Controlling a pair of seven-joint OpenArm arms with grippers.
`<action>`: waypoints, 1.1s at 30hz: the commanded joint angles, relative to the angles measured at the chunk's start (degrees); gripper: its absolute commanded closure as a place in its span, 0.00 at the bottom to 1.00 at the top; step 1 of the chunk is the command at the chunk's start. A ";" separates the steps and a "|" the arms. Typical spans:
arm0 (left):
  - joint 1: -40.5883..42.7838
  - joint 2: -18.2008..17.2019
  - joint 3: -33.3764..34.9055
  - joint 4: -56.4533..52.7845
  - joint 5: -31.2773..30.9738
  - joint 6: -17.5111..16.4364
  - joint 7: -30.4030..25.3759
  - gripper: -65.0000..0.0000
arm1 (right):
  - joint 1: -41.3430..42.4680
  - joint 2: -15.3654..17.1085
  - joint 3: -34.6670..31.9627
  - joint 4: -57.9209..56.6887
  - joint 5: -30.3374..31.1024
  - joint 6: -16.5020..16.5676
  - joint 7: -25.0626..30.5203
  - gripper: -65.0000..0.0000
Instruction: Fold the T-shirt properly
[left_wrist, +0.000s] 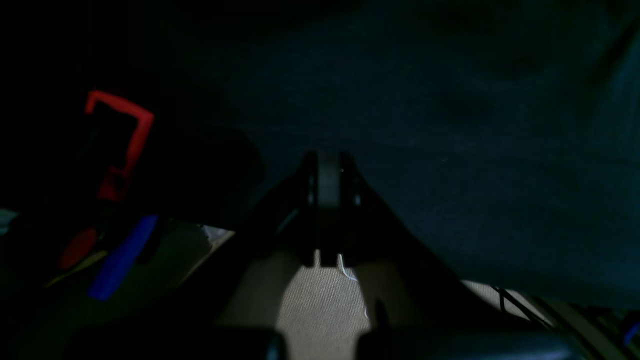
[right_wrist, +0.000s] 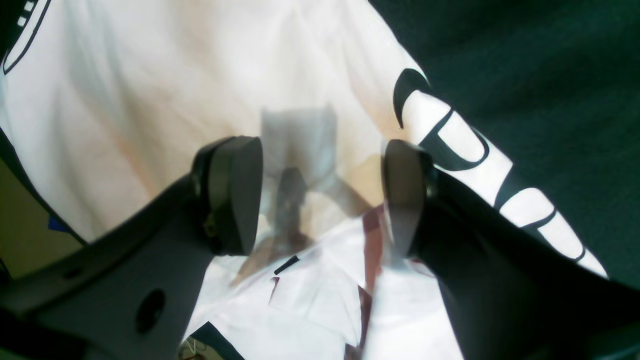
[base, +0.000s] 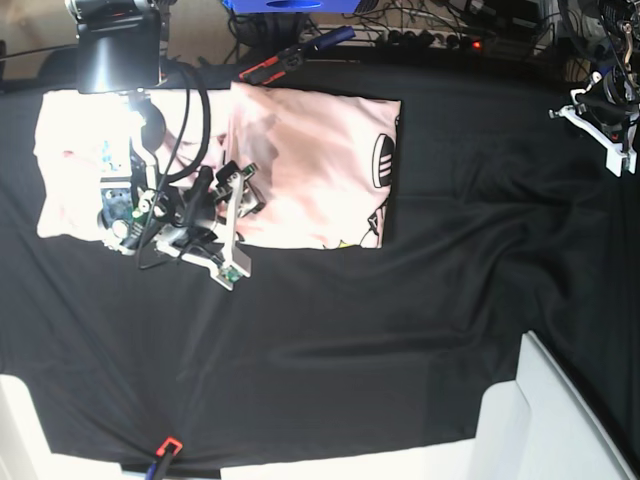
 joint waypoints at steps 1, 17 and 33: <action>0.04 -1.26 -0.54 0.65 -0.21 0.03 -0.81 1.00 | 1.15 0.36 0.04 1.09 0.85 0.14 0.83 0.45; 0.04 -1.26 -0.54 0.65 -0.21 0.03 -0.81 1.00 | 0.98 1.68 5.22 0.83 0.76 0.14 0.65 0.45; -0.05 -1.26 -0.54 0.65 -0.21 0.03 -0.81 1.00 | 1.86 1.50 5.22 -3.57 0.76 0.14 0.65 0.46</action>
